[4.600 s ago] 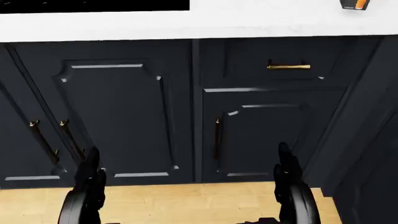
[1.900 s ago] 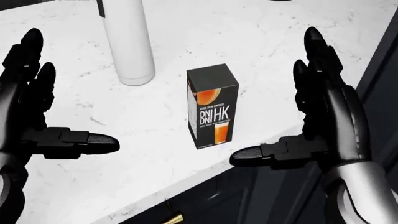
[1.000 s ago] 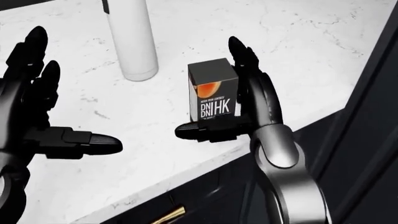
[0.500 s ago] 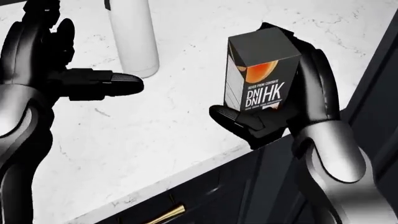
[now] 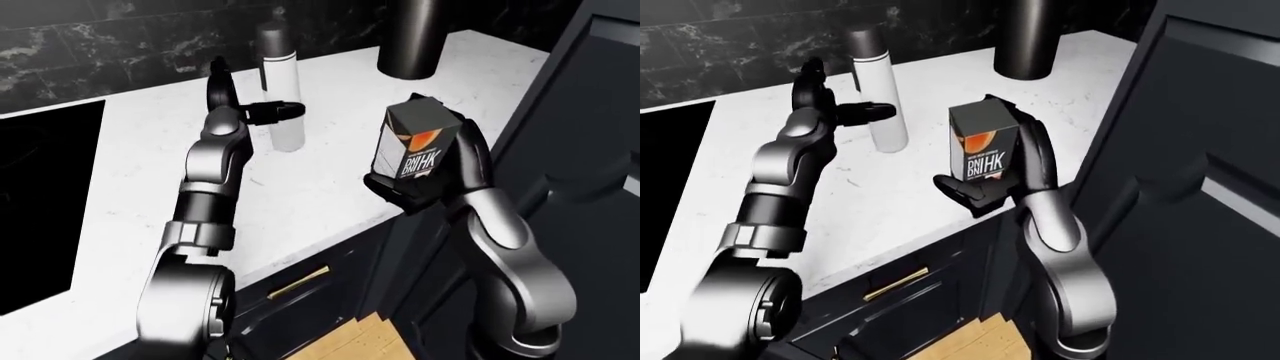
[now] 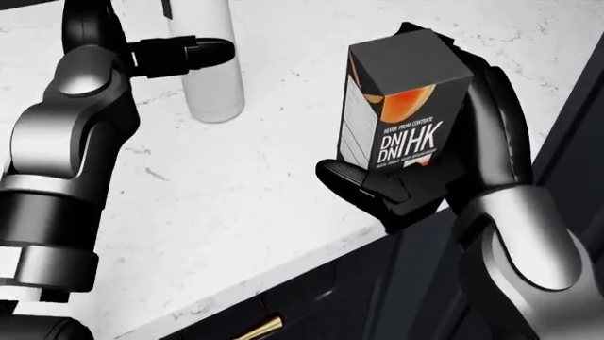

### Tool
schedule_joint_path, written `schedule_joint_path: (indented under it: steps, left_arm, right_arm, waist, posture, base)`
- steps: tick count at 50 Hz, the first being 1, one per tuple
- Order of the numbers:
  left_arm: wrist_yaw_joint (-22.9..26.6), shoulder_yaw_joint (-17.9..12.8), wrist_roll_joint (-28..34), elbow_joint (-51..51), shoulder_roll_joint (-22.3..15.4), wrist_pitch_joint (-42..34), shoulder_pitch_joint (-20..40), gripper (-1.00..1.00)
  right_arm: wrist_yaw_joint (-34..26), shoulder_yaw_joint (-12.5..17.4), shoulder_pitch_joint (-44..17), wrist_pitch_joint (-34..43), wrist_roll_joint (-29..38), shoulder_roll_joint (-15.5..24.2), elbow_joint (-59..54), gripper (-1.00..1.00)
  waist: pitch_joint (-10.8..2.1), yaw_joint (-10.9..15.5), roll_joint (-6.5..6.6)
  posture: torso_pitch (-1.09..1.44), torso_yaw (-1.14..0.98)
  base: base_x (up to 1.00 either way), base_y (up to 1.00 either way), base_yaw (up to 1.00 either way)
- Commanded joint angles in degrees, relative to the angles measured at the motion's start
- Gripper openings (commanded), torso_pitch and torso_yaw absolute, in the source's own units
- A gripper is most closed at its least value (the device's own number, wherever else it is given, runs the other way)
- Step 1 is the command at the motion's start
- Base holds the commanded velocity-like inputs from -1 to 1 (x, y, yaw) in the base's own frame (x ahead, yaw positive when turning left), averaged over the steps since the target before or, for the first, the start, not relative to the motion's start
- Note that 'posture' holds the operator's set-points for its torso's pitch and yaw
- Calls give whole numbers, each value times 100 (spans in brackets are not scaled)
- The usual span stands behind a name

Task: Move the drinks to the dining counter.

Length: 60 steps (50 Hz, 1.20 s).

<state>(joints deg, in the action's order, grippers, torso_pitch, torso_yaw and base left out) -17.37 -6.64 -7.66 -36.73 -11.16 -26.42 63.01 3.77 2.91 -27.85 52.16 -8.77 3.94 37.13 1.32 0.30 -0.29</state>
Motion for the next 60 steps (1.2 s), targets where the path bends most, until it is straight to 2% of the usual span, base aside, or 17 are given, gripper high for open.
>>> schedule_joint_path:
  steps: [1,15,23,24,25,26,28,31,32,36,38,39,40,44,51,57,60]
  left_arm:
    - [21,-4,25,87,-57,289,287,100]
    - [200,32,154,-1723,-19,1077,1113,100]
    - [236,43,252,-2283,37,1272,1405,100]
    - [241,36,258,-2330,45,1292,1430,82]
    - [243,33,264,-2358,55,1297,1452,74]
    - [248,29,268,-2398,63,1319,1474,46]
    - [251,24,272,-2461,91,1337,1519,22]
    - [248,22,279,-2509,110,1336,1565,4]
    - [244,14,279,-2558,115,1366,1580,-7]
    - [216,39,324,-2644,174,1436,1589,-24]
    - [231,44,345,-2628,175,1462,1540,-49]
    - [233,42,344,-2573,170,1437,1522,-83]
    - [244,68,373,-2489,168,1420,1469,-99]
    - [295,114,415,-2021,141,1223,1285,-100]
    - [506,177,480,-18,2,-74,742,-100]
    - [615,141,450,998,15,-806,586,-100]
    - [636,152,448,1193,32,-942,572,-100]
  right_arm:
    - [44,42,-176,-243,-19,20,205,-100]
    - [64,46,-113,-429,-50,39,38,-100]
    - [74,60,-67,-447,-81,48,62,-100]
    - [69,62,-56,-472,-84,47,51,-100]
    - [70,61,-52,-470,-89,46,59,-100]
    - [74,58,-46,-466,-91,44,69,-100]
    - [75,52,-35,-487,-94,38,61,-100]
    - [78,54,-35,-460,-105,41,94,-100]
    - [87,53,-46,-422,-112,38,125,-100]
    - [88,71,-55,-419,-129,46,127,-100]
    - [89,88,-42,-414,-140,55,141,-100]
    - [93,89,-41,-411,-143,59,146,-100]
    - [92,104,-42,-399,-155,66,159,-100]
    - [88,129,-25,-422,-185,88,157,-100]
    - [197,201,-139,-218,-272,150,267,-100]
    - [238,137,-139,-234,-209,157,193,-100]
    - [239,143,-142,-186,-204,148,233,-100]
  waist:
    - [-168,-2,1]
    - [-162,-9,-19]
    - [-164,-13,-31]
    - [-162,-13,-32]
    - [-161,-14,-33]
    - [-161,-14,-35]
    - [-161,-14,-37]
    - [-163,-13,-40]
    - [-163,-13,-41]
    - [-161,-12,-44]
    - [-162,-11,-45]
    - [-165,-10,-45]
    - [-168,-10,-45]
    - [-171,-14,-42]
    - [-155,-34,-17]
    - [-126,-36,-18]
    - [-303,2,23]
  posture:
    - [0,0]
    - [0,0]
    - [0,0]
    - [0,0]
    - [0,0]
    - [0,0]
    - [0,0]
    - [0,0]
    - [0,0]
    - [0,0]
    - [0,0]
    - [0,0]
    - [0,0]
    - [0,0]
    - [0,0]
    - [0,0]
    - [0,0]
  base:
    - [0,0,0]
    - [0,0,0]
    - [0,0,0]
    - [0,0,0]
    - [0,0,0]
    - [0,0,0]
    - [0,0,0]
    - [0,0,0]
    - [0,0,0]
    - [0,0,0]
    - [0,0,0]
    - [0,0,0]
    - [0,0,0]
    - [0,0,0]
    - [0,0,0]
    - [0,0,0]
    - [-29,0,0]
